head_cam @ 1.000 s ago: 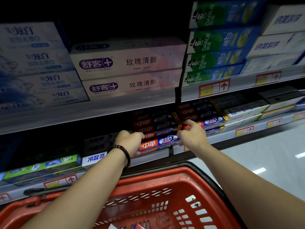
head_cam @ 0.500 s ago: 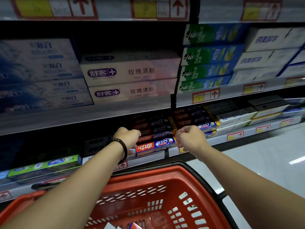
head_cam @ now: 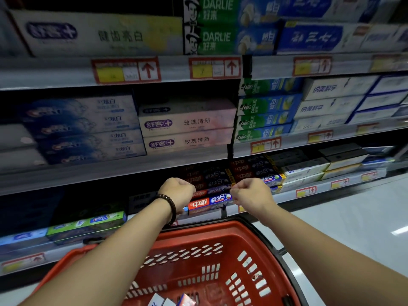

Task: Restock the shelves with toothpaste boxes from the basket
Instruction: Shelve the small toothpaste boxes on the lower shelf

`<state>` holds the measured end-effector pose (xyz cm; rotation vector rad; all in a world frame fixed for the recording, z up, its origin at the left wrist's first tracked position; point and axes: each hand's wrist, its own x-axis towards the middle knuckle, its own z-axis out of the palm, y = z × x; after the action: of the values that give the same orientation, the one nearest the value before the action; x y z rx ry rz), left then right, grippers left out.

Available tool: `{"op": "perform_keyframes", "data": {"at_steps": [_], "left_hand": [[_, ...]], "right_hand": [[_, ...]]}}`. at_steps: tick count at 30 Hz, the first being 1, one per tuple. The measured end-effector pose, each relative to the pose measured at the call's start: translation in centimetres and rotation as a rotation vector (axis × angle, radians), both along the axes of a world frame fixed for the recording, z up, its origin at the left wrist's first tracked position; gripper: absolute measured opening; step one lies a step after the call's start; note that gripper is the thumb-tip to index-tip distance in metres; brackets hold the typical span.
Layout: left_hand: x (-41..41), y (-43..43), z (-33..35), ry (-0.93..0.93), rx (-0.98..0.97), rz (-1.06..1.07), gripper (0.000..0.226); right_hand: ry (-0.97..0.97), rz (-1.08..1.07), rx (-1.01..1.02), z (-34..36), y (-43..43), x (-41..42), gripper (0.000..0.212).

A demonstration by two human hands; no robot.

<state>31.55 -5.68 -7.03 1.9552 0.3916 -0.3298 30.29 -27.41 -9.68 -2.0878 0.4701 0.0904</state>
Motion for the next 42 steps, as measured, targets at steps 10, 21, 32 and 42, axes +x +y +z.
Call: {"op": "perform_keyframes", "data": {"at_steps": [10,21,32,42], "left_hand": [[-5.1,1.7,4.2,-0.032,0.003,-0.022,0.011],[-11.0,3.1,8.9,-0.110,-0.002,-0.060,0.006],[-17.4,6.0,11.9,-0.162,0.019,-0.087,0.006],[-22.4,7.5,11.9,-0.128,-0.001,-0.068,0.009]], "right_hand": [[-0.016,0.013,0.052,4.5,1.9,-5.2,0.015],[-0.081,0.083,0.133,9.2,3.8,-11.4,0.004],[-0.108,0.069,0.326,13.4,6.1,-18.6,0.009],[-0.089,0.069,0.375,14.1,8.4,-23.6,0.011]]}}
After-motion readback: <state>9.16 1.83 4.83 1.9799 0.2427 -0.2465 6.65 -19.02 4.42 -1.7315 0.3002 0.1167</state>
